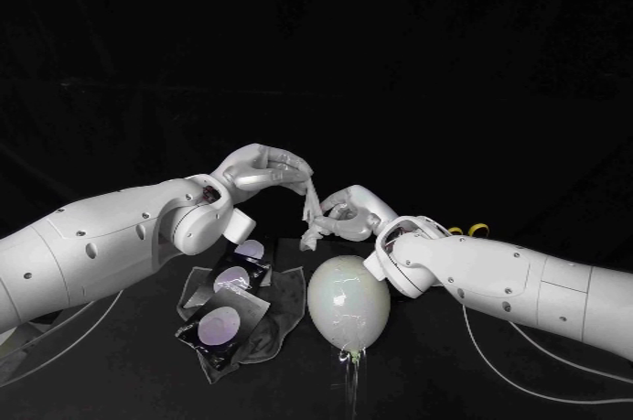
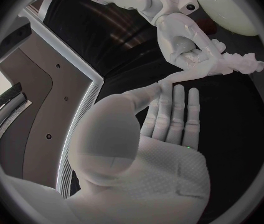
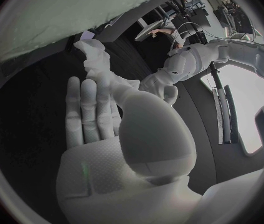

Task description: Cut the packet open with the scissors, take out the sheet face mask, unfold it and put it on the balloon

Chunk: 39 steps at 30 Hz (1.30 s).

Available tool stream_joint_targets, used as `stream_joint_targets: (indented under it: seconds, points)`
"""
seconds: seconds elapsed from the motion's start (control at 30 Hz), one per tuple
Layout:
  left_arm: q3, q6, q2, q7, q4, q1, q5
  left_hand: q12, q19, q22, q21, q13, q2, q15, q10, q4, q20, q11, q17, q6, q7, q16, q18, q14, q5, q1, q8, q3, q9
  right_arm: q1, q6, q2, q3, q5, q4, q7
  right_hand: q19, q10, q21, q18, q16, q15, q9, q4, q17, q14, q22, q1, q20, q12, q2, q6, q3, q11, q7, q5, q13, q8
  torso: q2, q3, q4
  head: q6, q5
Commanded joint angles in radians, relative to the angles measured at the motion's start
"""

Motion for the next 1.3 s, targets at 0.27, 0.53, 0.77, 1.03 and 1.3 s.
stream_joint_targets:
  seconds: [0.27,0.53,0.77,1.03,1.3]
  points:
    - [0.001,-0.008,-0.002,0.01,-0.018,0.001,0.005,0.003,0.001,0.001,0.003,0.001,0.002,-0.004,-0.007,-0.002,0.008,-0.002,-0.001,0.005,0.005,0.003,0.004,-0.006,0.004,0.005,0.003,0.003,0.194,0.0,-0.016,-0.046,0.0,-0.014,0.055,0.016,-0.032,-0.048,0.031,-0.003,0.022,0.003,0.01,-0.015,0.002,-0.02,0.055,0.001,0.001,0.049,0.011,-0.024,0.008,0.001,0.001,-0.003,0.054,0.023,0.0,0.0011,-0.0023,-0.002,0.005]
    - [0.001,-0.025,-0.002,0.002,-0.022,0.002,-0.001,0.003,0.001,0.001,0.004,0.001,0.002,-0.004,-0.008,-0.002,0.008,-0.002,-0.001,0.005,0.005,0.004,0.004,-0.006,0.004,0.004,0.003,0.003,0.195,0.003,0.01,-0.075,0.001,0.003,0.095,0.021,-0.048,-0.065,0.056,-0.004,0.034,0.004,0.009,-0.021,0.002,-0.023,0.095,0.004,-0.001,0.063,0.032,-0.037,0.029,0.005,0.007,-0.003,0.072,0.029,0.0,0.0008,-0.0009,-0.002,0.006]
    - [0.0,-0.069,0.0,-0.021,0.0,0.002,0.037,0.012,0.005,-0.002,0.002,0.003,-0.003,-0.004,-0.001,0.02,0.013,-0.004,-0.003,-0.001,0.004,0.016,0.009,0.0,0.004,-0.014,0.001,-0.008,0.207,0.005,0.031,-0.08,0.002,0.076,0.108,0.03,-0.058,-0.071,0.067,-0.005,0.037,0.006,0.007,-0.022,0.0,-0.026,0.113,0.002,-0.001,0.067,0.039,-0.041,0.036,0.007,0.008,-0.003,0.078,0.031,0.0,0.0002,0.0004,0.002,0.006]
    - [-0.002,-0.101,0.005,-0.03,0.031,0.002,0.102,-0.043,0.007,-0.034,-0.041,-0.039,-0.036,0.006,-0.047,0.068,0.032,0.01,-0.012,-0.047,0.013,0.025,0.021,-0.018,0.004,-0.038,-0.053,-0.042,0.183,0.007,0.037,-0.074,0.003,0.239,0.124,0.051,-0.07,-0.072,0.086,-0.006,0.045,0.005,0.005,-0.028,-0.001,-0.026,0.143,-0.001,-0.003,0.075,0.043,-0.041,0.044,0.007,0.008,-0.003,0.087,0.036,0.001,-0.0007,-0.0007,0.005,0.005]
    - [-0.003,-0.129,0.007,-0.038,0.049,0.002,0.149,-0.138,0.04,-0.101,-0.122,-0.13,-0.081,0.026,-0.055,0.143,0.047,0.04,-0.036,-0.077,0.046,0.023,0.044,-0.046,0.004,-0.049,-0.16,-0.043,0.072,0.009,0.033,-0.06,0.005,0.391,0.123,0.067,-0.077,-0.072,0.098,-0.006,0.05,0.004,0.004,-0.031,-0.002,-0.025,0.161,-0.005,-0.003,0.079,0.045,-0.041,0.048,0.006,0.008,-0.003,0.092,0.039,-0.001,-0.0005,-0.0003,0.013,0.003]
